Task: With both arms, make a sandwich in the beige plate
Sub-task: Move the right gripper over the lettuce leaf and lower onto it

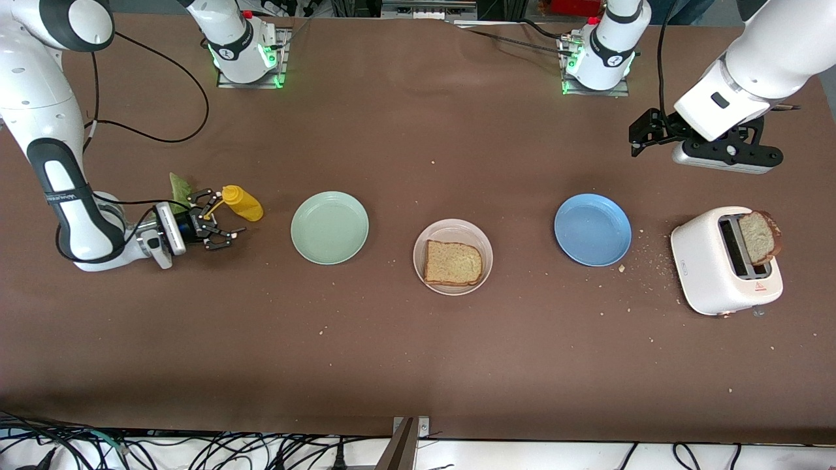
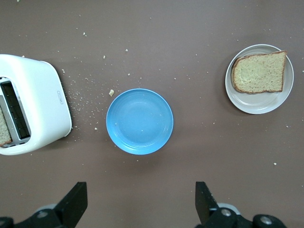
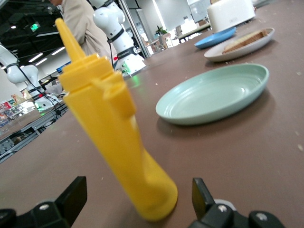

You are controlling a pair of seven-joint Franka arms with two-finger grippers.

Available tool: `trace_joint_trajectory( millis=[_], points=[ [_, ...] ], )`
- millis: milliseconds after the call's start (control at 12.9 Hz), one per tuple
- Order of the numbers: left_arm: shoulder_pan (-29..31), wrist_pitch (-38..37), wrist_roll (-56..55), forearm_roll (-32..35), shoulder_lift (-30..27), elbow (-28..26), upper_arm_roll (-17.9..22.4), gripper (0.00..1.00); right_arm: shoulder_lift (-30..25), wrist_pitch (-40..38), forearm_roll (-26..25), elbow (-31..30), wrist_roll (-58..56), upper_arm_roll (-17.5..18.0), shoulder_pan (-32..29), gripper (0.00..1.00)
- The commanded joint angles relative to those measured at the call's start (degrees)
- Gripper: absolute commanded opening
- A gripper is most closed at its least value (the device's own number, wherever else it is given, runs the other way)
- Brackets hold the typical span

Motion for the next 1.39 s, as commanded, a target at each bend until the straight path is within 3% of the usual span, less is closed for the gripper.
trace_joint_trajectory(
  millis=[0,232,619,928,1315],
  points=[
    [0.54,-0.78,0.21,-0.20,-0.51,0.03,-0.46,1.00,-1.36,-1.05,-4.03,3.24,4.52,-2.23,-0.87,0.98],
    [0.54,-0.78,0.21,-0.29,-0.51,0.03,-0.46,1.00,-5.48,-0.70,-10.44,6.93,12.76,-3.21,-0.78,0.98],
    [0.54,-0.78,0.21,-0.29,-0.51,0.03,-0.46,1.00,-18.48,0.18,-19.40,8.09,34.02,-2.68,0.10,0.98],
    [0.54,-0.78,0.21,-0.29,-0.51,0.03,-0.46,1.00,-29.38,2.81,-32.04,8.00,58.09,-2.42,4.65,0.98],
    [0.54,-0.78,0.21,-0.29,-0.51,0.03,-0.46,1.00,-35.98,4.31,-43.92,5.64,83.77,-2.42,11.86,0.98]
  ],
)
